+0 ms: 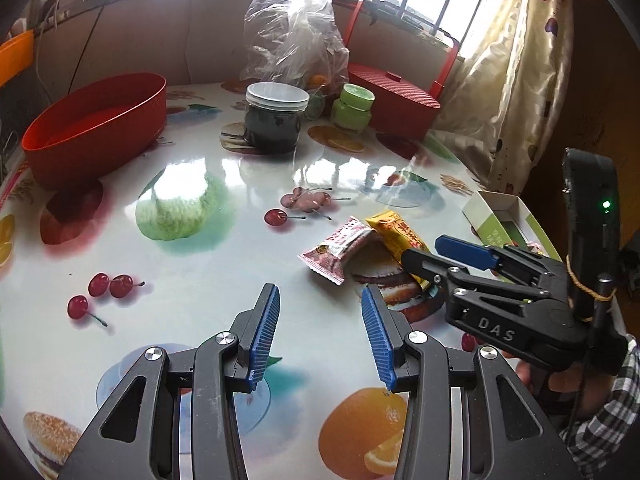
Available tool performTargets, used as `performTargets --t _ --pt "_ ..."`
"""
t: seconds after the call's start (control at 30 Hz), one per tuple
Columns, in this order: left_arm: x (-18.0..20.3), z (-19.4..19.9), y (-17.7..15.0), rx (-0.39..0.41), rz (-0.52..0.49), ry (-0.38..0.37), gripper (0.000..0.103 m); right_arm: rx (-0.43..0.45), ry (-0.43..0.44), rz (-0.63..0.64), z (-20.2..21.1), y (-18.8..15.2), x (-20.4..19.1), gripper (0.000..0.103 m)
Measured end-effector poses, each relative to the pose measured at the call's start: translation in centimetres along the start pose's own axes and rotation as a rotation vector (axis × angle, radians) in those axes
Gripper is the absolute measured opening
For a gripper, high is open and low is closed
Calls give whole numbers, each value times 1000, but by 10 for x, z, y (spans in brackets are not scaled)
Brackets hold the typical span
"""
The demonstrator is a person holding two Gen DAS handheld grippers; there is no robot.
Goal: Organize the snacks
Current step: 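Grasp the yellow peanut-candy packet with the right gripper while the left gripper grasps a white packet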
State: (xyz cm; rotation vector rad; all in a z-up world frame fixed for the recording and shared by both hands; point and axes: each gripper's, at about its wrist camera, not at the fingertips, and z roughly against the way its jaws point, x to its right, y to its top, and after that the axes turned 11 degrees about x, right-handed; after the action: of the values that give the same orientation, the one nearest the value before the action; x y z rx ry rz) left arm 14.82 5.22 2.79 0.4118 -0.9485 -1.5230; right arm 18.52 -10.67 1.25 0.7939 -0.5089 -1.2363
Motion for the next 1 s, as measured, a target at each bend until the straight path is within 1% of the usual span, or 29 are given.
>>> performTargets --t 0.27,0.4,0.47,0.57,0.73,0.87,1.0 --pt "-4 -12 4 -16 -13 -7 44 -33 -21 14 -17 0 -1 46" --pt "-3 -17 8 -18 -22 -18 44 -31 -33 31 -18 0 -4 45" --pt "-3 -20 9 -21 -25 -19 44 -29 -50 32 -18 0 -3 36" --pt "-1 -26 11 -26 -37 -30 44 -25 -64 23 -16 0 0 29" --pt "5 -33 13 -31 -62 -52 44 -23 -66 3 -12 -2 6 26" --pt "6 -42 15 -38 -63 -60 44 -22 -72 -21 -9 -4 11 26" --pt "10 -48 18 -35 -91 -50 44 -23 -77 -44 -4 -6 16 26"
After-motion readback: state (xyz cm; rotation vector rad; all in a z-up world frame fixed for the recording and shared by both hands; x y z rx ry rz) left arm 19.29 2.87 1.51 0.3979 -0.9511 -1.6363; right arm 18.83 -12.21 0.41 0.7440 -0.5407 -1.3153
